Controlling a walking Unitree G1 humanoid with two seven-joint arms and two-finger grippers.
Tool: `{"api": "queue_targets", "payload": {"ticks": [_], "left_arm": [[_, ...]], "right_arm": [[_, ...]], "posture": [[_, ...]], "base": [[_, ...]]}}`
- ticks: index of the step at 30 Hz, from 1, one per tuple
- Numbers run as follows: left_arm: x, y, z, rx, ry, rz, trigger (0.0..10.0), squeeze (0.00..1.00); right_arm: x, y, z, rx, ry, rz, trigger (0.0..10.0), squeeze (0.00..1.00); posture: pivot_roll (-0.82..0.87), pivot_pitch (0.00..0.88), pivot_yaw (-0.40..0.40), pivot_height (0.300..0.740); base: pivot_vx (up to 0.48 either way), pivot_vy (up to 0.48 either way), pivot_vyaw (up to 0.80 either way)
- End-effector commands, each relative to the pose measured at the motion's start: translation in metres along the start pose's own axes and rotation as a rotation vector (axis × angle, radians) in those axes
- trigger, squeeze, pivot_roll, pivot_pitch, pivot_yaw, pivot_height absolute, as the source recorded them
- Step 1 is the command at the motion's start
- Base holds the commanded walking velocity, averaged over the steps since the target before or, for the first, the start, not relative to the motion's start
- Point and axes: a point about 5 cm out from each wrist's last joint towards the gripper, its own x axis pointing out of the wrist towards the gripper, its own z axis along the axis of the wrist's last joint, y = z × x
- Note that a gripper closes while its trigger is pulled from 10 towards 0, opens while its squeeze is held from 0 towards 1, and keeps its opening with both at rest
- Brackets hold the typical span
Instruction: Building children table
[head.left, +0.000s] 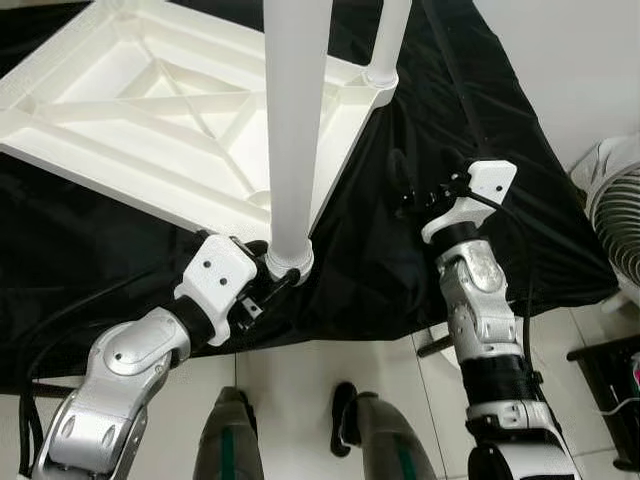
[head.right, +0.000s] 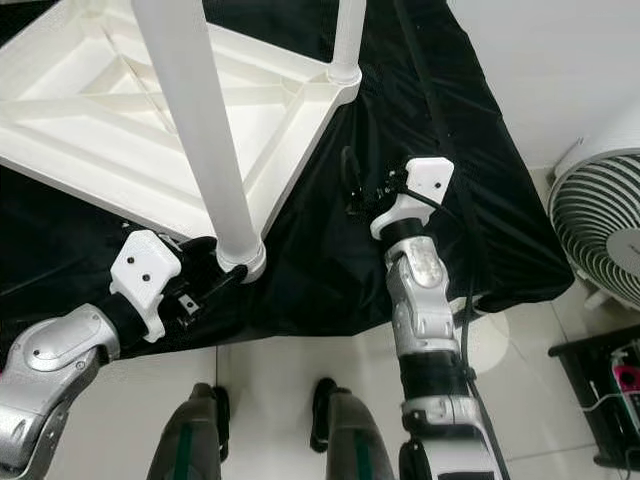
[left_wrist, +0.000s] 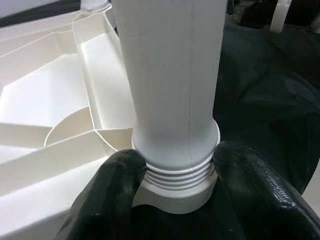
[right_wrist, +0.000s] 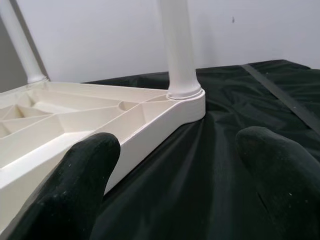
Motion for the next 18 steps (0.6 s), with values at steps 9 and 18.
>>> {"api": "queue_targets", "payload": {"ticks": [9,18], "left_arm": [[0.018,0.001,0.003,0.077,-0.054,0.005,10.0,0.00],[0.028,-0.005,0.008,-0.036,-0.086,0.077,10.0,0.00]], "right_arm": [[-0.015,-0.014,-0.001,-0.100,0.127,0.034,10.0,0.00],[-0.024,-0.017,-0.006,-0.142,0.182,-0.012,10.0,0.00]], "posture": [[0.05,0.147,-0.006,0.740],[0.03,0.152,0.005,0.740]], "base": [[0.000,0.000,0.00],[0.000,0.000,0.00]]}}
